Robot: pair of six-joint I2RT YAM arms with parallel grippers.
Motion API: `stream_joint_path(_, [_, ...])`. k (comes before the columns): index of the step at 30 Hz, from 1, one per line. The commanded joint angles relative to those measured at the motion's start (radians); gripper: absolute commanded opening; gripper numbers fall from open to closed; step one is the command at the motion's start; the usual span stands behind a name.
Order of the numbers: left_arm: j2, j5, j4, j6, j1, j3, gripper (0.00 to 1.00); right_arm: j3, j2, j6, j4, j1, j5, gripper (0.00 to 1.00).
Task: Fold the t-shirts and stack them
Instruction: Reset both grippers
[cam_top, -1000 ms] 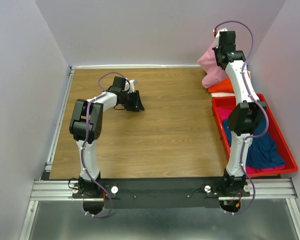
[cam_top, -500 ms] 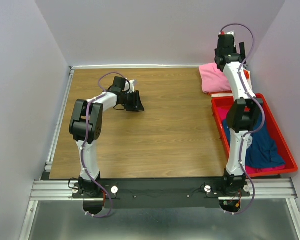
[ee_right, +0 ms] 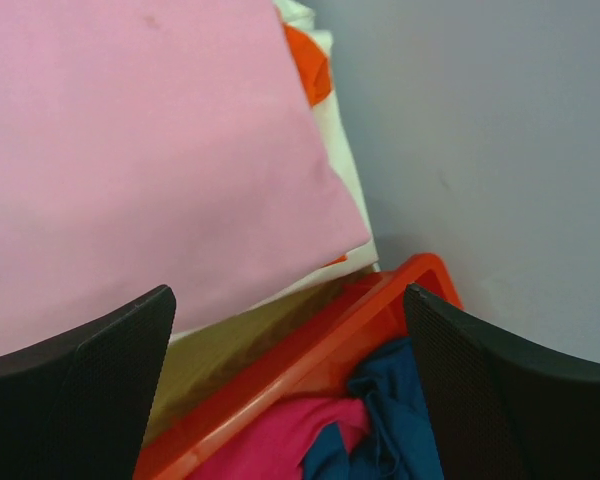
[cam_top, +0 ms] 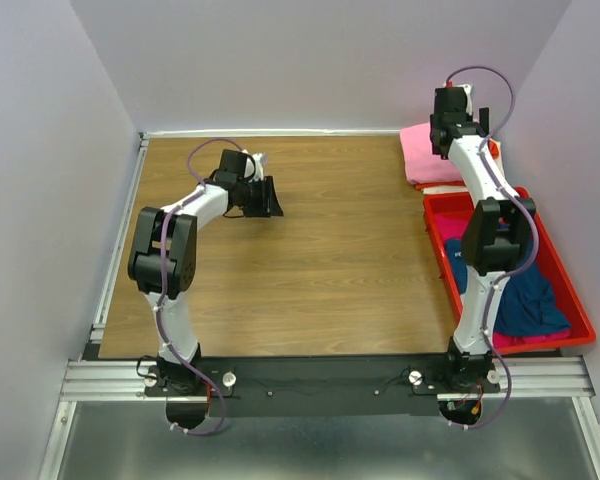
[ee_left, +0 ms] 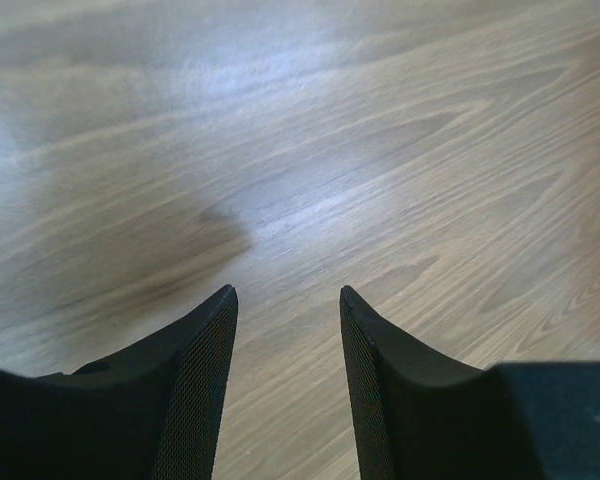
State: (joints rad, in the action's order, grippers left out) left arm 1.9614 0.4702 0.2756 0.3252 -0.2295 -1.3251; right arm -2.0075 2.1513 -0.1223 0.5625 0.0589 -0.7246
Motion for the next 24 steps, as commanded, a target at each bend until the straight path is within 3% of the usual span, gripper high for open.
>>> stream_joint_path(1, [-0.105,-0.050,-0.088,0.015,-0.002,0.023,0.54,0.076,-0.140,0.105,-0.039,0.009,0.195,1.00])
stream_joint_path(13, [-0.364,-0.209,-0.271,0.069,-0.002,0.151,0.54,0.461,-0.406,0.236,-0.254,0.059,0.671,1.00])
stream_joint_path(24, [-0.582,-0.318,-0.391,0.095,-0.002,0.317,0.55,0.677,-0.564,0.271,-0.279,0.067,0.718,1.00])
